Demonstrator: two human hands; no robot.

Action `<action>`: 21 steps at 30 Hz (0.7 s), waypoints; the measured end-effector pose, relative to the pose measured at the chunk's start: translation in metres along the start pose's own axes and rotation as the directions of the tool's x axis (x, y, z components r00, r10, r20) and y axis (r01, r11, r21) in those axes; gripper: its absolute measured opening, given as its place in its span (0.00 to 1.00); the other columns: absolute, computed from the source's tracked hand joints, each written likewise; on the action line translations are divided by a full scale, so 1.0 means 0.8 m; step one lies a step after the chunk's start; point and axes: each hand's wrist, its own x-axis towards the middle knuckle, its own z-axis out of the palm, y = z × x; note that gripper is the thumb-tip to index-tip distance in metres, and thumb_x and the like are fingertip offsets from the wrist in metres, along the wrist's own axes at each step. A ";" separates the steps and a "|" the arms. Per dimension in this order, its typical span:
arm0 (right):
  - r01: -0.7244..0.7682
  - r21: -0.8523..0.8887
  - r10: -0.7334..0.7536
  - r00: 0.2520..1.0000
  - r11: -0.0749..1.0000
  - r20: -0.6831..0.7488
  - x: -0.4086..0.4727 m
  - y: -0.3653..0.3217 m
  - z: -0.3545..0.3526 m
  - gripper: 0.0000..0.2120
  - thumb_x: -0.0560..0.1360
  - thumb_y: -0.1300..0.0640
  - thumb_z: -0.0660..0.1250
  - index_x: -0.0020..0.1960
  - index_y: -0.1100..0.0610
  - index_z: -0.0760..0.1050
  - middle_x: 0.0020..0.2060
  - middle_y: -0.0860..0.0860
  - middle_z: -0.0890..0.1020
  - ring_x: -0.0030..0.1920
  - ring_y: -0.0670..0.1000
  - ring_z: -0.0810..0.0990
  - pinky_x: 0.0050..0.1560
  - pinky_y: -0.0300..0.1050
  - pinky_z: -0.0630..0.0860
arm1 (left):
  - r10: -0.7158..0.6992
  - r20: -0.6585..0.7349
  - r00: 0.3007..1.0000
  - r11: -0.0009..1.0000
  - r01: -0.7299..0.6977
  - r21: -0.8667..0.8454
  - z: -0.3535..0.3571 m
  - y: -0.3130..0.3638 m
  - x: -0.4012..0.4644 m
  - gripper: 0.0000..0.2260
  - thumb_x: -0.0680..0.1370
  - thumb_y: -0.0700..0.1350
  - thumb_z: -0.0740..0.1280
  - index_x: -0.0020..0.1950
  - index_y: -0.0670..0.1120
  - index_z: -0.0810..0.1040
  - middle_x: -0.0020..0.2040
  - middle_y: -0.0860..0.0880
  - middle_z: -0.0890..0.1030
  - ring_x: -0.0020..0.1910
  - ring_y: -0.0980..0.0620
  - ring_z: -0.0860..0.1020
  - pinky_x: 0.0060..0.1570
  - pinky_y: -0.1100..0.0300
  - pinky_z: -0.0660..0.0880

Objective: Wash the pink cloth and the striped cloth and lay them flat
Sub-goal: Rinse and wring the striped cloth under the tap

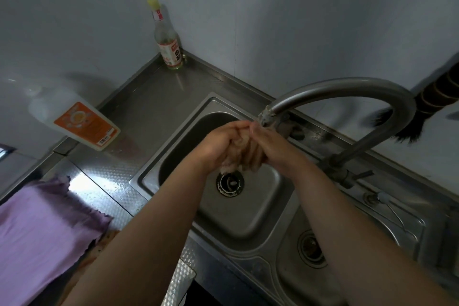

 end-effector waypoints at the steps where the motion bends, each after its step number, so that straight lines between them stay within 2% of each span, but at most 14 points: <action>1: 0.003 0.057 -0.001 0.999 0.998 -0.036 -0.002 0.003 0.001 0.20 0.73 0.37 0.64 0.51 0.52 0.80 0.43 0.56 0.84 0.46 0.56 0.82 0.45 0.50 0.77 | 0.033 0.039 0.999 0.996 -0.036 0.087 0.000 0.000 -0.003 0.21 0.75 0.35 0.58 0.68 0.42 0.72 0.53 0.41 0.80 0.43 0.50 0.82 0.38 0.59 0.78; 4: 0.005 0.300 0.044 0.986 0.954 -0.158 -0.002 0.008 -0.003 0.07 0.77 0.58 0.65 0.50 0.57 0.81 0.40 0.56 0.83 0.44 0.55 0.79 0.45 0.50 0.75 | 0.154 0.082 0.985 0.973 -0.166 0.161 0.015 -0.010 -0.013 0.28 0.72 0.34 0.67 0.71 0.46 0.66 0.56 0.44 0.79 0.49 0.50 0.81 0.43 0.58 0.79; 5: 0.007 0.357 0.062 0.981 0.934 -0.182 -0.004 0.006 -0.005 0.08 0.77 0.61 0.64 0.52 0.60 0.80 0.41 0.57 0.83 0.45 0.56 0.79 0.48 0.52 0.75 | 0.202 0.012 0.979 0.963 -0.200 0.180 0.017 -0.017 -0.011 0.28 0.72 0.37 0.69 0.71 0.50 0.66 0.61 0.43 0.76 0.54 0.49 0.80 0.47 0.58 0.79; 7: 0.024 0.429 0.058 0.982 0.903 -0.177 -0.006 0.008 -0.009 0.12 0.78 0.63 0.60 0.57 0.66 0.76 0.47 0.62 0.82 0.49 0.58 0.79 0.53 0.56 0.74 | 0.268 -0.170 0.948 0.914 -0.194 0.357 0.019 -0.022 -0.008 0.24 0.75 0.50 0.71 0.69 0.53 0.68 0.70 0.45 0.66 0.65 0.48 0.72 0.57 0.56 0.76; 8: 0.036 0.439 0.041 0.985 0.898 -0.165 -0.009 0.006 -0.009 0.13 0.79 0.63 0.58 0.60 0.68 0.74 0.48 0.62 0.81 0.49 0.58 0.79 0.52 0.54 0.75 | 0.251 -0.178 0.951 0.900 -0.162 0.405 0.017 -0.025 -0.006 0.22 0.76 0.58 0.68 0.66 0.51 0.71 0.69 0.45 0.67 0.65 0.47 0.71 0.60 0.54 0.74; 9: 0.057 0.457 0.010 0.989 0.888 -0.145 -0.014 0.004 -0.007 0.14 0.79 0.63 0.57 0.61 0.68 0.72 0.48 0.62 0.81 0.50 0.58 0.80 0.51 0.51 0.76 | 0.207 -0.141 0.968 0.909 -0.137 0.394 0.012 -0.032 -0.004 0.22 0.77 0.62 0.64 0.62 0.47 0.74 0.63 0.43 0.73 0.60 0.46 0.75 0.58 0.54 0.76; 11: 0.075 0.498 -0.023 0.994 0.864 -0.110 -0.019 0.005 -0.009 0.15 0.80 0.62 0.56 0.62 0.68 0.73 0.53 0.63 0.80 0.55 0.59 0.80 0.55 0.51 0.77 | 0.118 -0.100 0.988 0.954 -0.085 0.287 0.015 -0.042 -0.010 0.20 0.81 0.58 0.58 0.55 0.42 0.78 0.48 0.45 0.81 0.47 0.51 0.80 0.46 0.63 0.78; 13: 0.112 0.361 -0.048 0.982 0.926 -0.183 -0.021 0.006 -0.012 0.13 0.81 0.57 0.56 0.56 0.59 0.78 0.53 0.61 0.82 0.56 0.58 0.80 0.57 0.53 0.77 | 0.139 -0.171 0.975 0.969 -0.099 0.226 0.022 -0.050 -0.013 0.12 0.82 0.50 0.59 0.52 0.43 0.78 0.43 0.47 0.81 0.42 0.52 0.79 0.42 0.61 0.77; 15: 0.091 -0.047 -0.100 0.953 0.995 -0.287 -0.024 0.000 -0.012 0.12 0.82 0.53 0.56 0.46 0.50 0.77 0.43 0.51 0.82 0.48 0.50 0.81 0.47 0.44 0.76 | 0.148 -0.314 0.938 0.988 -0.124 0.095 0.030 -0.053 -0.011 0.07 0.82 0.43 0.60 0.52 0.42 0.76 0.44 0.42 0.81 0.42 0.43 0.81 0.41 0.51 0.79; 16: 0.061 -0.221 -0.134 0.934 0.973 -0.332 -0.024 -0.001 -0.012 0.12 0.82 0.52 0.56 0.43 0.48 0.75 0.40 0.47 0.80 0.43 0.46 0.80 0.42 0.40 0.74 | 0.142 -0.359 0.923 0.989 -0.142 0.026 0.035 -0.049 -0.012 0.06 0.82 0.41 0.60 0.54 0.40 0.75 0.47 0.38 0.81 0.44 0.37 0.81 0.41 0.46 0.80; 17: 0.056 -0.294 -0.165 0.918 0.954 -0.362 -0.024 0.000 -0.012 0.12 0.82 0.52 0.56 0.42 0.47 0.73 0.39 0.45 0.79 0.41 0.44 0.79 0.39 0.38 0.73 | 0.141 -0.383 0.913 0.987 -0.162 -0.023 0.038 -0.046 -0.008 0.07 0.82 0.40 0.60 0.56 0.40 0.74 0.50 0.35 0.81 0.46 0.33 0.81 0.41 0.43 0.80; 18: 0.077 -0.285 -0.183 0.912 0.955 -0.367 -0.023 0.003 -0.011 0.10 0.81 0.52 0.58 0.43 0.48 0.74 0.39 0.45 0.79 0.41 0.46 0.79 0.38 0.36 0.74 | 0.134 -0.397 0.908 0.986 -0.164 -0.043 0.041 -0.042 -0.006 0.07 0.82 0.40 0.60 0.58 0.40 0.74 0.52 0.35 0.80 0.47 0.32 0.81 0.39 0.43 0.80; 20: 0.147 -0.079 -0.166 0.913 0.986 -0.371 -0.028 0.001 -0.001 0.05 0.79 0.51 0.63 0.48 0.51 0.74 0.43 0.50 0.80 0.45 0.50 0.80 0.40 0.37 0.77 | 0.103 -0.435 0.894 0.993 -0.119 -0.010 0.046 -0.033 -0.005 0.07 0.82 0.42 0.60 0.57 0.43 0.73 0.52 0.37 0.80 0.47 0.33 0.81 0.36 0.46 0.80; 21: 0.171 0.001 -0.159 0.919 0.985 -0.362 -0.031 0.001 0.008 0.06 0.77 0.49 0.65 0.49 0.52 0.74 0.45 0.52 0.80 0.46 0.51 0.80 0.42 0.39 0.77 | 0.115 -0.453 0.884 0.993 -0.106 0.045 0.046 -0.030 -0.002 0.06 0.81 0.41 0.59 0.55 0.44 0.74 0.50 0.40 0.80 0.46 0.36 0.82 0.36 0.49 0.79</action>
